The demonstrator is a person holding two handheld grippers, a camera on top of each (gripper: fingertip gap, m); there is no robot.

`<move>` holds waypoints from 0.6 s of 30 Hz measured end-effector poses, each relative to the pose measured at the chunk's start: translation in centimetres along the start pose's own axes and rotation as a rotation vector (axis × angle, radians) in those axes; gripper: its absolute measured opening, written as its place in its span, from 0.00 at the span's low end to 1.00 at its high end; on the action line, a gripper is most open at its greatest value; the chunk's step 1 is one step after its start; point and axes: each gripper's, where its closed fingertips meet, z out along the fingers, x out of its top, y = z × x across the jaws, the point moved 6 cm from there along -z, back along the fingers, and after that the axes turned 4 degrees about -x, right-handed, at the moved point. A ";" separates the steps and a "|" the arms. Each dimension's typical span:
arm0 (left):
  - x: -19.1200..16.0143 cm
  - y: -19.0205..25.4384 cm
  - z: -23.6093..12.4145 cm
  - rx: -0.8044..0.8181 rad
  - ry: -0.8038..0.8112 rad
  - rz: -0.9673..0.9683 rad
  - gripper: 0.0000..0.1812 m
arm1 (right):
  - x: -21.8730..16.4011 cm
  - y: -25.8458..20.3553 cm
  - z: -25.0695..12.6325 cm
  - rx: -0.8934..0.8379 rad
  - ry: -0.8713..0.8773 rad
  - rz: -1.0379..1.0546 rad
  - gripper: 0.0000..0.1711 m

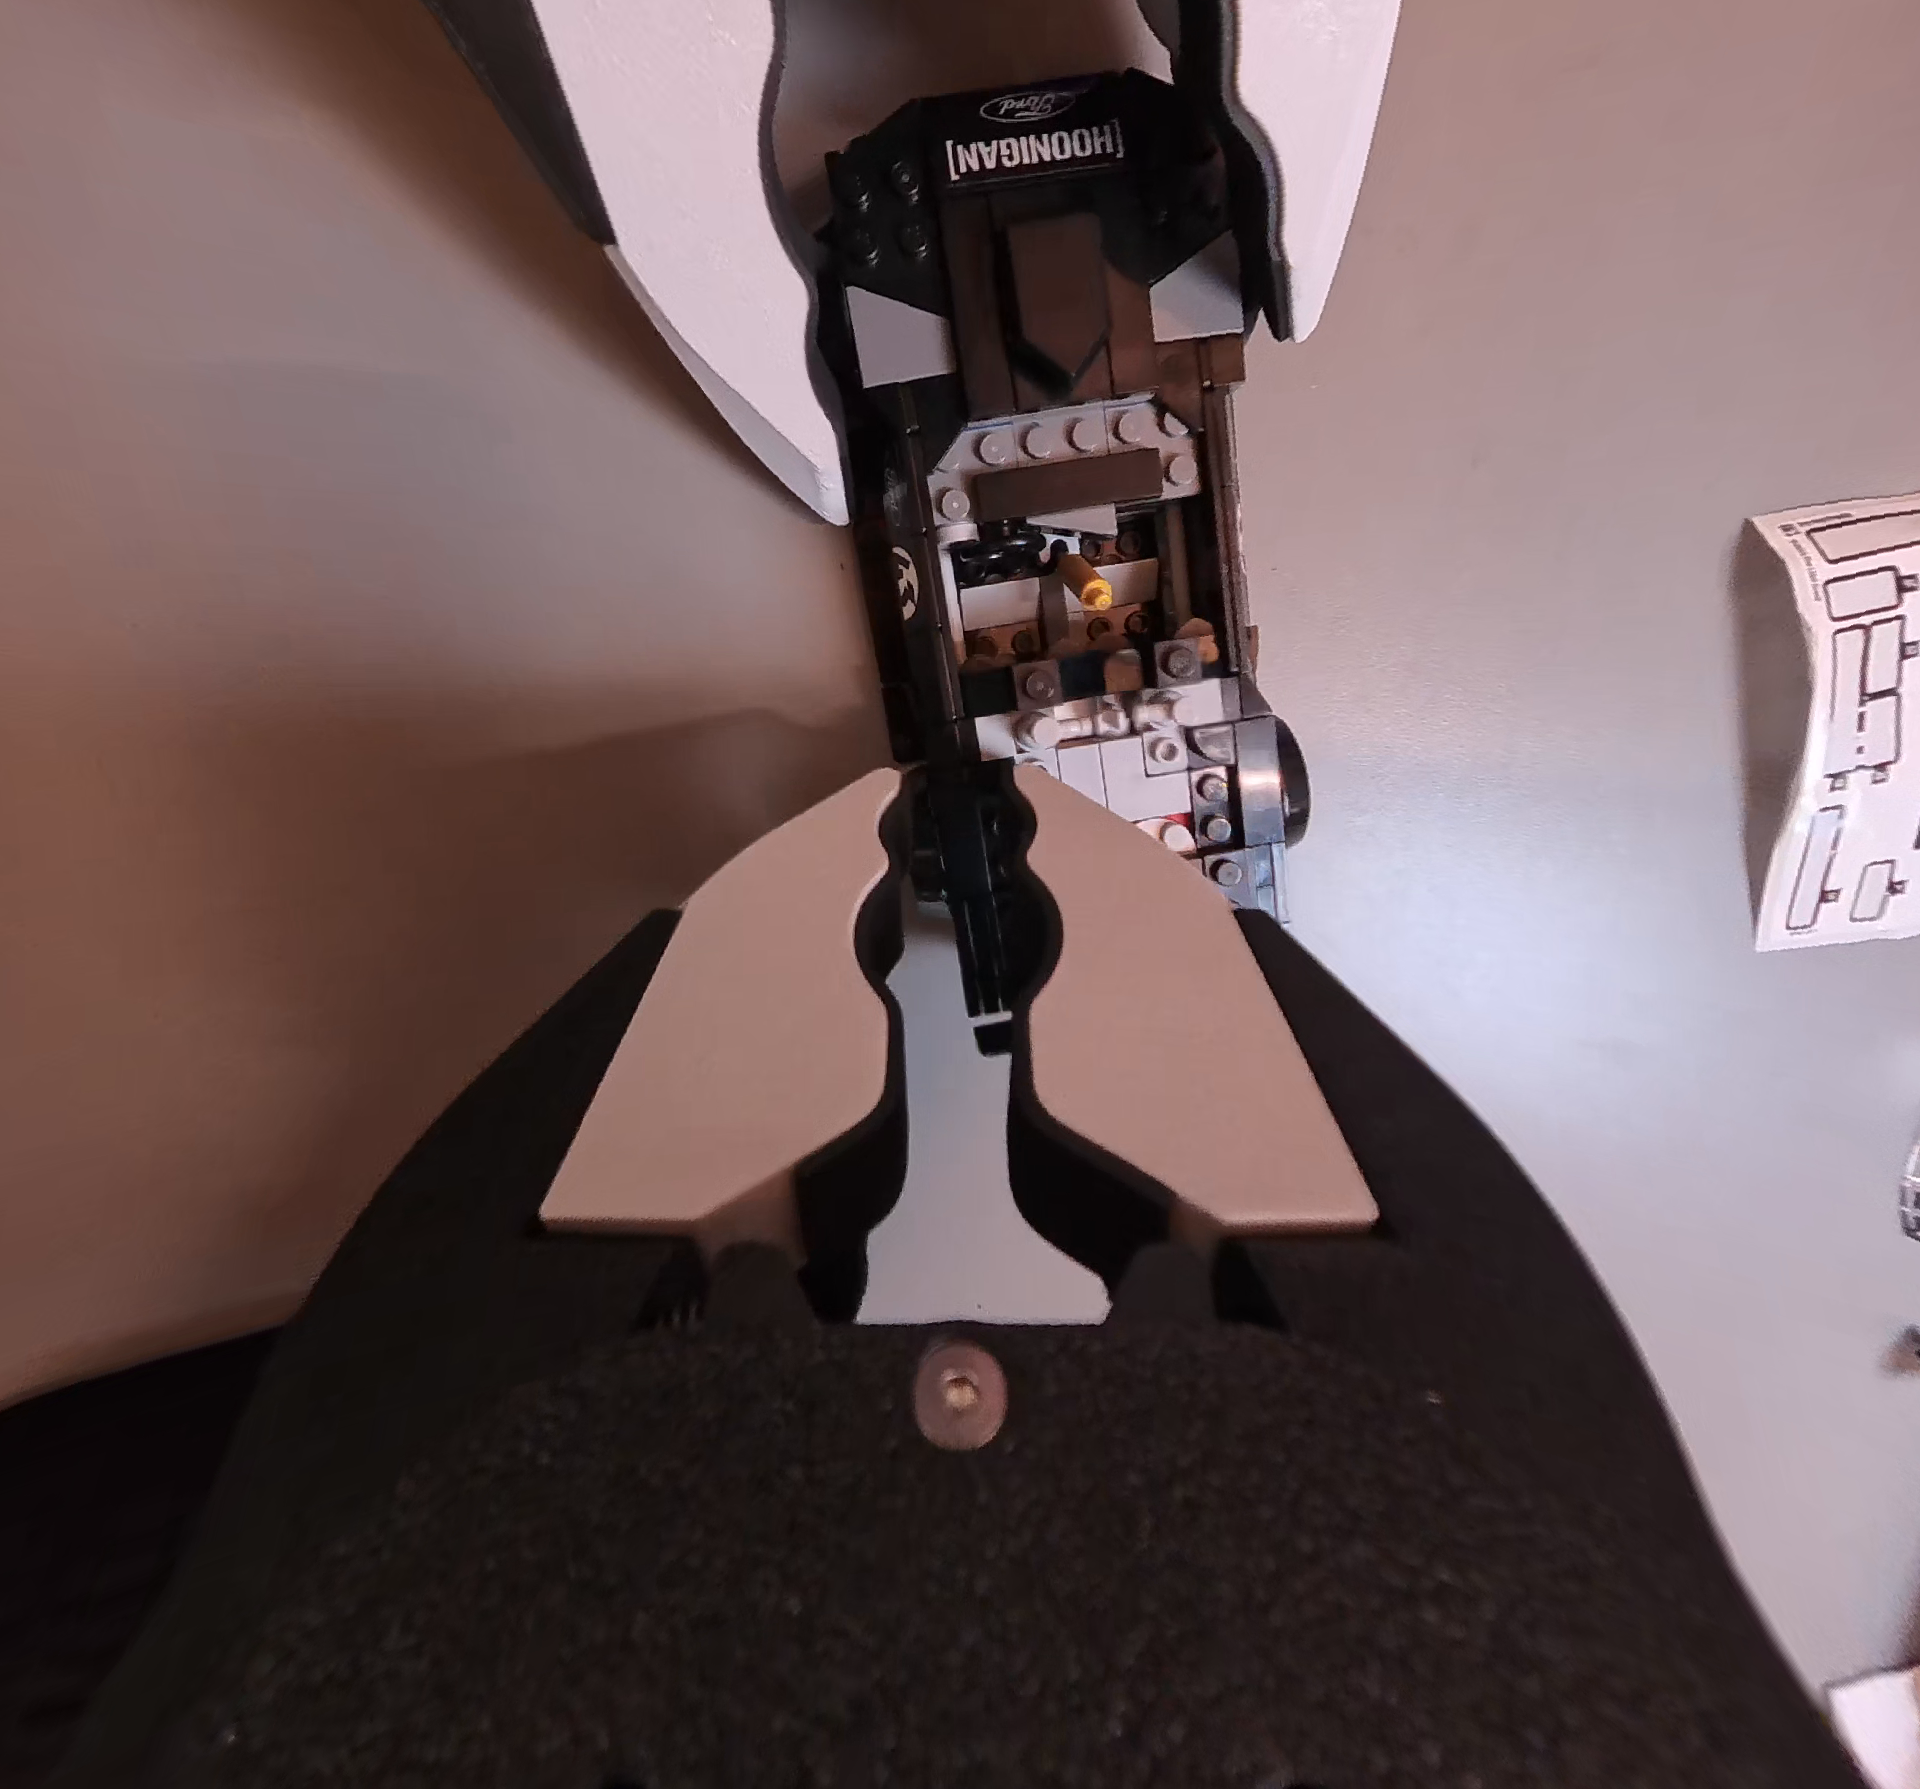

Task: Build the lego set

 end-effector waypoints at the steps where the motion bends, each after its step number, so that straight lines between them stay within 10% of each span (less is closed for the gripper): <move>1: 0.0 0.0 0.0 0.000 0.000 0.000 0.44 | 0.0 0.0 0.0 -0.008 -0.006 -0.013 0.09; 18: 0.0 0.0 -0.1 0.011 -0.006 0.013 0.45 | -0.2 0.4 -0.8 -0.028 0.059 0.038 0.10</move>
